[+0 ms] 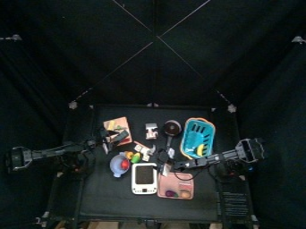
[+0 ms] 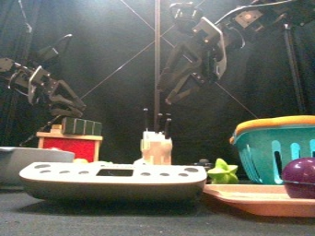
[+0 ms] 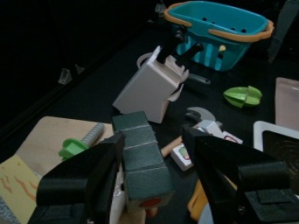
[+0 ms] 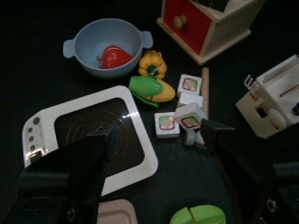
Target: Grab salmon sushi
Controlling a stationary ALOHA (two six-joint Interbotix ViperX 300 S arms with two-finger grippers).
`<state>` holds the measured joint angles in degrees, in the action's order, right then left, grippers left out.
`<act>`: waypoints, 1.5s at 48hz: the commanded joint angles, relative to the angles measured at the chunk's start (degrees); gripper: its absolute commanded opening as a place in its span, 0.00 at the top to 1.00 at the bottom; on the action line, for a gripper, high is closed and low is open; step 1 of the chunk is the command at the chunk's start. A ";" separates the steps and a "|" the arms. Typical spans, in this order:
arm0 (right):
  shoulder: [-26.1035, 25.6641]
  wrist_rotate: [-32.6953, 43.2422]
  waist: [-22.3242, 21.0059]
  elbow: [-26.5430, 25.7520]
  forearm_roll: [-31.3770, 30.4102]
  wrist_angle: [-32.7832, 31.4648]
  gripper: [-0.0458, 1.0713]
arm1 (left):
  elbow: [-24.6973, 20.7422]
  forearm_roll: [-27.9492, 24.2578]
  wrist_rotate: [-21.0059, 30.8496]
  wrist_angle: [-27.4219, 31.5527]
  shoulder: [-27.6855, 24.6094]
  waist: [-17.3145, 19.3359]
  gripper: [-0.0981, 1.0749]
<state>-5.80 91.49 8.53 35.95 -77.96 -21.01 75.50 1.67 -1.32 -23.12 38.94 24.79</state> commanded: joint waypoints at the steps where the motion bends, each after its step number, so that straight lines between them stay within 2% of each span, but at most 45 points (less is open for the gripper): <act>1: -2.11 0.00 1.41 -0.26 2.99 0.26 0.03 | -1.58 -1.05 -0.18 -0.79 -0.09 -0.79 0.15; 13: -7.21 -0.09 9.32 3.52 16.52 -0.18 0.03 | -3.52 -5.80 -0.18 -1.41 -0.09 -6.68 0.15; 21: -10.99 -0.18 13.45 6.94 28.48 -3.08 0.03 | -4.66 -6.77 -0.18 -1.41 -0.09 -8.17 0.15; 27: -14.15 -0.26 16.35 7.82 38.67 -9.67 0.03 | -4.83 -6.77 -0.18 -1.49 0.00 -8.17 0.15; 35: -15.64 -2.29 21.27 6.59 46.41 -21.01 0.03 | -4.83 -6.77 -0.18 -1.41 -0.09 -8.17 0.15; 40: -14.59 -6.33 23.99 5.27 50.98 -24.79 0.03 | -4.75 -6.77 -0.18 -1.41 -0.09 -8.17 0.15; 46: -12.92 -11.78 26.63 5.89 54.58 -25.49 0.03 | -4.48 -6.77 -0.09 -1.41 -0.09 -8.44 0.15; 52: -10.63 -14.85 27.16 5.98 57.04 -25.75 0.03 | -4.48 -6.77 0.00 -1.41 -0.09 -8.53 0.15; 61: -7.91 -15.91 26.89 7.12 55.37 -25.75 0.03 | -4.39 -6.68 0.00 -1.41 -0.09 -8.61 0.15; 72: -6.24 -19.34 24.35 7.21 54.76 -24.70 0.03 | -4.04 -6.50 0.00 -1.41 -0.09 -8.61 0.15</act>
<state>-11.87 72.51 33.84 43.95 -23.12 -46.32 72.16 -4.92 -1.23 -23.99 38.94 16.35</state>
